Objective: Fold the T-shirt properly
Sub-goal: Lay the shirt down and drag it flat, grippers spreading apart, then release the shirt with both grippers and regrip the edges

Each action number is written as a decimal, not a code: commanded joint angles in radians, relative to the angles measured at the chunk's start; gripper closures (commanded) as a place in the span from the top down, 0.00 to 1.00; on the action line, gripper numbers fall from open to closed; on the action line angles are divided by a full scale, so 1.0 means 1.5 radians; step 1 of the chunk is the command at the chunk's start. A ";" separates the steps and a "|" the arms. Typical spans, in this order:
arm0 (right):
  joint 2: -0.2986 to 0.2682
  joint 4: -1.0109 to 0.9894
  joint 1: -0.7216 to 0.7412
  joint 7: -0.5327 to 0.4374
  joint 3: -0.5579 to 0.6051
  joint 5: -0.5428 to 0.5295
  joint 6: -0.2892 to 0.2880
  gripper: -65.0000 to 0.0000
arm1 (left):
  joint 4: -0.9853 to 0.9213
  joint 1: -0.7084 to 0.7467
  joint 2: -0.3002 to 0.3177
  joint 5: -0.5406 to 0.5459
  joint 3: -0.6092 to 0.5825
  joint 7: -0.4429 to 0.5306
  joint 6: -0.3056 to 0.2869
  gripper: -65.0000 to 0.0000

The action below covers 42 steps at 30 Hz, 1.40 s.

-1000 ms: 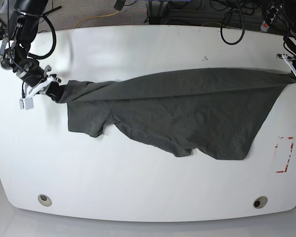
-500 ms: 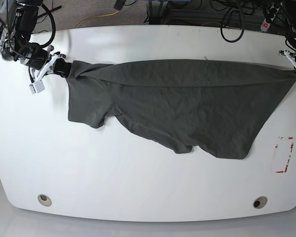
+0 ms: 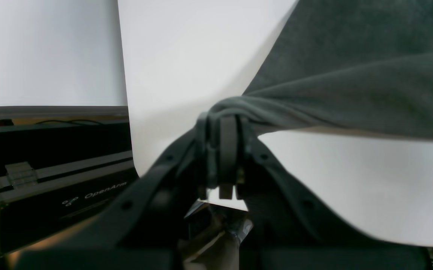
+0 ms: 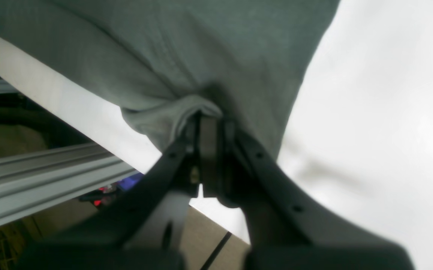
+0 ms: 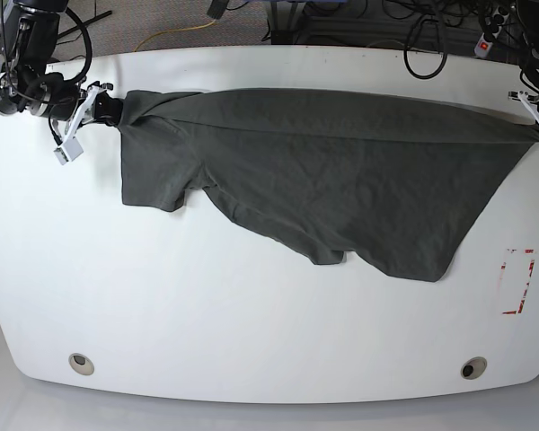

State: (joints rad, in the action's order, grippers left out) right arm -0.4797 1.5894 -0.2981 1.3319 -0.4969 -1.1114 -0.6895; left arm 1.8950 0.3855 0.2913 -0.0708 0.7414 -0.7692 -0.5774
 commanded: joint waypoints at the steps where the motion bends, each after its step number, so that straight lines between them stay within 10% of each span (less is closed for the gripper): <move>1: -0.014 0.012 0.003 -0.008 -0.006 -0.013 -0.006 0.00 | 0.013 -0.002 0.012 -0.003 0.000 0.009 0.005 0.07; 4: -0.014 0.015 0.003 -0.007 -0.005 -0.019 -0.006 0.06 | 0.013 -0.002 0.011 -0.003 -0.009 0.009 0.004 0.31; 11: -0.014 0.028 0.002 0.007 -0.013 -0.025 -0.006 0.66 | 0.013 -0.001 0.011 -0.003 -0.011 0.007 -0.028 0.75; 27: 0.043 0.075 -0.064 0.006 -0.205 -0.180 -0.006 0.73 | 0.014 -0.086 0.000 -0.006 0.015 0.006 -0.081 0.75; 42: 0.176 0.047 0.084 0.002 -0.208 0.245 -0.006 0.73 | 0.014 -0.158 -0.002 -0.009 -0.064 0.005 -0.081 0.75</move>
State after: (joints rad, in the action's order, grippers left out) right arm -0.2100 1.6428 -0.1967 1.3468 -0.8032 -0.7753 -0.6918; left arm 1.8980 0.1665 0.2714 -0.0944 0.6518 -0.7818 -0.7010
